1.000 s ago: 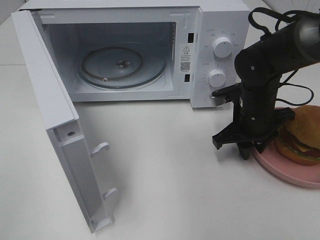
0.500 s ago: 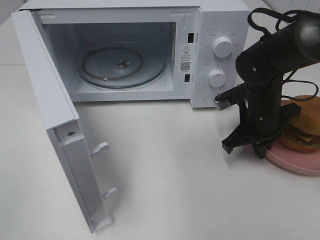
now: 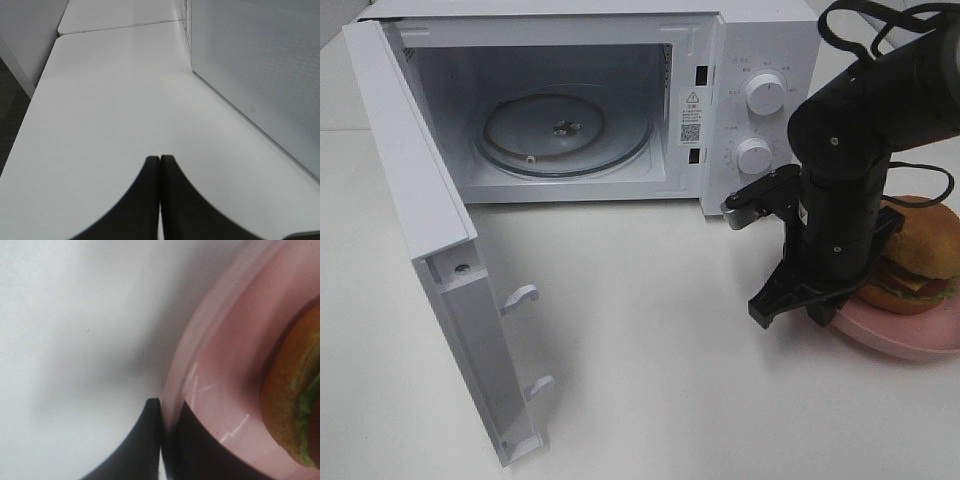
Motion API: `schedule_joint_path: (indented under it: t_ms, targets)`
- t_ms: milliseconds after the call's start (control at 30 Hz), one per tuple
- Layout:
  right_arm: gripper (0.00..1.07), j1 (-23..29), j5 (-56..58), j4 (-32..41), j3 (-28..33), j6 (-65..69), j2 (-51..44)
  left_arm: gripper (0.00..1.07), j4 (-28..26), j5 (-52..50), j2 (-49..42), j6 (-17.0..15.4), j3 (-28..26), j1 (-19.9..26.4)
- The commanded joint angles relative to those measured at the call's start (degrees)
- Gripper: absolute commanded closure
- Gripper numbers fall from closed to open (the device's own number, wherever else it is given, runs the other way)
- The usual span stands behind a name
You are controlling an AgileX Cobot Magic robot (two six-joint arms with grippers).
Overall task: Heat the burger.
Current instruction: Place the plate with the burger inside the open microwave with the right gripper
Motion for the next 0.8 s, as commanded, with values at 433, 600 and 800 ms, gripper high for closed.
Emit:
schedule_joint_path:
  t_ms: [433, 600, 800]
  targets:
    - [1.07, 10.08, -1.89, -10.77, 6.65, 4.58, -3.04, 1.06, -0.52, -0.86, -1.15, 0.0, 0.23, -0.11]
    - [1.07, 11.63, -1.89, -11.63, 7.05, 4.53, -5.56, 1.06, -0.52, -0.86, -1.15, 0.0, 0.23, -0.11]
    - [1.07, 11.86, -1.55, -11.23, 7.05, 1.49, -9.51, 1.06, -0.52, -0.86, -1.15, 0.0, 0.23, -0.11]
